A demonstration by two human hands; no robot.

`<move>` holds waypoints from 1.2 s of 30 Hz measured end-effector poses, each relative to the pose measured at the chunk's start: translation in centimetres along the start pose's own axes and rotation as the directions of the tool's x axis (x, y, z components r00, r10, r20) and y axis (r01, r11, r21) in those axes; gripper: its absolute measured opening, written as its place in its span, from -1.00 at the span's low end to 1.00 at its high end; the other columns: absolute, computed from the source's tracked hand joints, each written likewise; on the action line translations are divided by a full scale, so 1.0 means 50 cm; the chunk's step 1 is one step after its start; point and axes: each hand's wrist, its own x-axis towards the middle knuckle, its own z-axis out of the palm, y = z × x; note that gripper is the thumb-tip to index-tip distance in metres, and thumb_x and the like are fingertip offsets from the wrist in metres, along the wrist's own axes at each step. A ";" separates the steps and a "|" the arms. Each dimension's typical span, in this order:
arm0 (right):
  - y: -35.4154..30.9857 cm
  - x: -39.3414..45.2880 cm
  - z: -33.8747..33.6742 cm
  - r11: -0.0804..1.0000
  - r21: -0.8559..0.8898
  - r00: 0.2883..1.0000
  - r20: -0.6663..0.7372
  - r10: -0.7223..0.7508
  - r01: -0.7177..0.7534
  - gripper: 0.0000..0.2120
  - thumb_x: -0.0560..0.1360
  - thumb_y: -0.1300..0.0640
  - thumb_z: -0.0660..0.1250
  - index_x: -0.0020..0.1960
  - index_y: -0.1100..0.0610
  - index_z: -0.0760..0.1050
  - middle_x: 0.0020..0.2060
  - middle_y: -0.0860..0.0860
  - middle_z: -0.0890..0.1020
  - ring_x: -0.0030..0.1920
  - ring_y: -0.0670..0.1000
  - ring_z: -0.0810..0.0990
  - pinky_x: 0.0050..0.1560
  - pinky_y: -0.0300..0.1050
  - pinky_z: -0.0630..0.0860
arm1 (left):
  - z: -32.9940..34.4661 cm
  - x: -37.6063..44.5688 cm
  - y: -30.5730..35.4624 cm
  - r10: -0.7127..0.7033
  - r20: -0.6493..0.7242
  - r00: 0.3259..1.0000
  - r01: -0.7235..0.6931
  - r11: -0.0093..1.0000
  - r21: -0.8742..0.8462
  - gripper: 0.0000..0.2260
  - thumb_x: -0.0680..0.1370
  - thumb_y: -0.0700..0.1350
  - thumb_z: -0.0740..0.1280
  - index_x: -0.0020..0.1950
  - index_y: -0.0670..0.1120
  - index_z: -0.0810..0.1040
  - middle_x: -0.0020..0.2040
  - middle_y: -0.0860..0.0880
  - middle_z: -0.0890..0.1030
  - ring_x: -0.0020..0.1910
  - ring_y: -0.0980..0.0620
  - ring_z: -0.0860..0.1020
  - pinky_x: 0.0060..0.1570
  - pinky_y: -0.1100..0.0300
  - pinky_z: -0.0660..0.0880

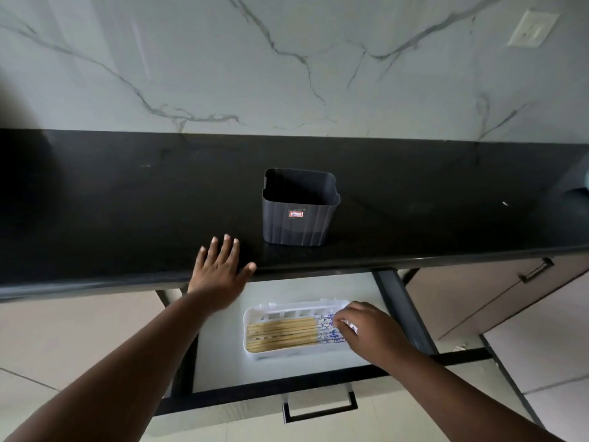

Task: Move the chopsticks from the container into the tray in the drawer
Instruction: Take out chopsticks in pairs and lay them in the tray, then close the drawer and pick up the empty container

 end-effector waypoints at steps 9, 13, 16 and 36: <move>0.001 -0.102 -0.052 0.967 -0.023 0.963 -0.079 -0.257 0.255 -0.86 0.50 0.08 0.35 0.00 0.09 0.63 -0.06 -0.02 0.64 -0.01 0.03 0.60 -0.02 -0.12 0.55 | 0.072 -0.283 0.136 -0.010 0.027 1.000 0.012 0.997 -0.080 -0.26 0.41 0.43 -0.33 0.46 0.06 -0.41 0.48 -0.03 -0.46 0.42 -0.04 -0.52 0.32 0.08 -0.54; 0.008 -0.192 -0.055 0.942 -0.127 0.947 -0.041 -0.318 0.311 -0.74 0.45 0.04 0.44 0.12 0.08 0.63 0.10 0.01 0.66 0.17 0.10 0.61 0.14 -0.01 0.57 | 0.102 -0.377 0.177 0.038 -0.042 0.998 -0.034 0.995 0.090 -0.24 0.41 0.44 -0.41 0.48 0.04 -0.44 0.46 -0.02 -0.50 0.41 -0.05 -0.55 0.27 0.09 -0.64; 0.015 -0.246 -0.051 0.944 -0.203 0.965 0.037 -0.258 0.260 -0.55 0.46 -0.06 0.41 0.28 0.11 0.55 0.25 0.05 0.59 0.29 0.14 0.53 0.23 0.07 0.51 | 0.107 -0.438 0.182 0.029 -0.050 0.998 -0.021 0.989 0.146 -0.22 0.47 0.43 -0.27 0.54 -0.03 -0.26 0.53 -0.09 -0.32 0.49 -0.15 -0.40 0.38 0.01 -0.52; 0.052 -0.275 -0.006 0.929 -0.346 0.989 0.111 -0.099 0.131 -0.09 0.20 -0.25 0.55 0.36 0.28 0.44 0.33 0.18 0.50 0.30 0.21 0.50 0.40 -0.03 -0.14 | 0.160 -0.467 0.157 -0.100 0.008 0.995 0.097 0.979 0.179 -0.05 0.27 0.50 -0.39 0.44 -0.11 -0.48 0.49 -0.10 -0.44 0.46 -0.14 -0.43 0.46 -0.01 -0.34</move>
